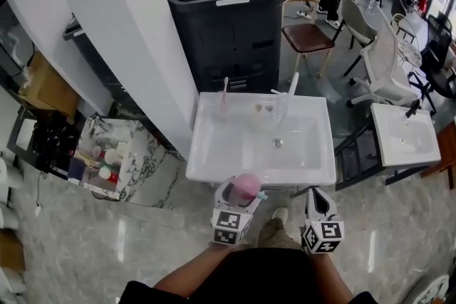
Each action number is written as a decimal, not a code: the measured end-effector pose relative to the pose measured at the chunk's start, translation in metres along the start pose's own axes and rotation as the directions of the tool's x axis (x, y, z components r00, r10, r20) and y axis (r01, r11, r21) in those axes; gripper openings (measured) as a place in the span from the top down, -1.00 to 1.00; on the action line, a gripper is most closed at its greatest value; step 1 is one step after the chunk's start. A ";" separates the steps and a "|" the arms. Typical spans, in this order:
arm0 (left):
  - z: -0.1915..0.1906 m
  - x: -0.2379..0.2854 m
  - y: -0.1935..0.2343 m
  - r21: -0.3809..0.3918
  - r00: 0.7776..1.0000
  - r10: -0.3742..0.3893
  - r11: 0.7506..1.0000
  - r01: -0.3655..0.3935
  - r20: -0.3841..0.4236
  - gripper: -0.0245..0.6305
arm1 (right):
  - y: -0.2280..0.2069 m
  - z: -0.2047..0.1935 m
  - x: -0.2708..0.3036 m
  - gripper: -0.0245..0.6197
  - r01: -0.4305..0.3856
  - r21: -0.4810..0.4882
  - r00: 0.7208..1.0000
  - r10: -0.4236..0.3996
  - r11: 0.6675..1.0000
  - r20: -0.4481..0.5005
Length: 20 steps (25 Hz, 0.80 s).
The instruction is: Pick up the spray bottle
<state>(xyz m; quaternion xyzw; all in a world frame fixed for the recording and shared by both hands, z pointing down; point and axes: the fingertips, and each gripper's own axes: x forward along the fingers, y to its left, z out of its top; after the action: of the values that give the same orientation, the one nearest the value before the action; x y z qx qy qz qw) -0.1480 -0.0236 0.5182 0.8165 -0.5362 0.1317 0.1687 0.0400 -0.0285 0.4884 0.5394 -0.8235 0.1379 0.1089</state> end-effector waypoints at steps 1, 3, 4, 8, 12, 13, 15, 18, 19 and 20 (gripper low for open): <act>0.001 -0.011 0.007 -0.009 1.000 0.017 1.000 -0.017 0.006 -0.27 | 0.009 0.001 -0.001 0.93 -0.010 -0.011 1.000 0.010 1.000 0.000; 0.002 -0.032 0.019 -0.030 0.999 0.049 0.998 -0.049 0.019 -0.27 | 0.025 0.002 -0.002 0.93 -0.026 -0.027 1.000 0.026 0.999 0.001; 0.003 -0.041 0.024 -0.039 0.998 0.062 0.997 -0.061 0.026 -0.27 | 0.032 0.003 -0.002 0.93 -0.031 -0.032 1.000 0.031 0.999 0.002; -0.002 -0.065 0.038 -0.051 0.994 0.097 0.994 -0.095 0.047 -0.27 | 0.054 0.003 -0.002 0.93 -0.055 -0.041 0.998 0.055 0.998 -0.001; -0.010 -0.077 0.048 -0.056 0.993 0.110 0.993 -0.107 0.048 -0.27 | 0.068 0.000 -0.001 0.93 -0.068 -0.050 0.998 0.068 0.996 0.000; -0.012 -0.079 0.049 -0.057 0.993 0.110 0.993 -0.108 0.049 -0.27 | 0.071 0.000 -0.001 0.93 -0.069 -0.051 0.998 0.069 0.996 0.001; -0.014 -0.081 0.052 -0.055 0.993 0.111 0.993 -0.108 0.051 -0.27 | 0.076 -0.001 -0.001 0.93 -0.073 -0.054 0.997 0.073 0.996 0.004; -0.017 -0.080 0.054 -0.040 0.993 0.111 0.993 -0.110 0.047 -0.27 | 0.083 -0.002 -0.001 0.93 -0.076 -0.078 0.997 0.077 0.994 0.004; -0.017 -0.079 0.055 -0.033 0.993 0.110 0.994 -0.109 0.044 -0.27 | 0.085 -0.002 -0.002 0.93 -0.077 -0.086 0.997 0.078 0.993 0.004; -0.017 -0.078 0.055 -0.028 0.993 0.108 0.994 -0.107 0.042 -0.27 | 0.086 -0.002 -0.002 0.93 -0.078 -0.088 0.997 0.079 0.993 0.003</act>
<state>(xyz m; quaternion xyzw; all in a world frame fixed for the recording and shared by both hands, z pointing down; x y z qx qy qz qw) -0.2301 0.0281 0.5103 0.7868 -0.5847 0.1162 0.1602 -0.0384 0.0062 0.4799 0.5016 -0.8497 0.1042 0.1244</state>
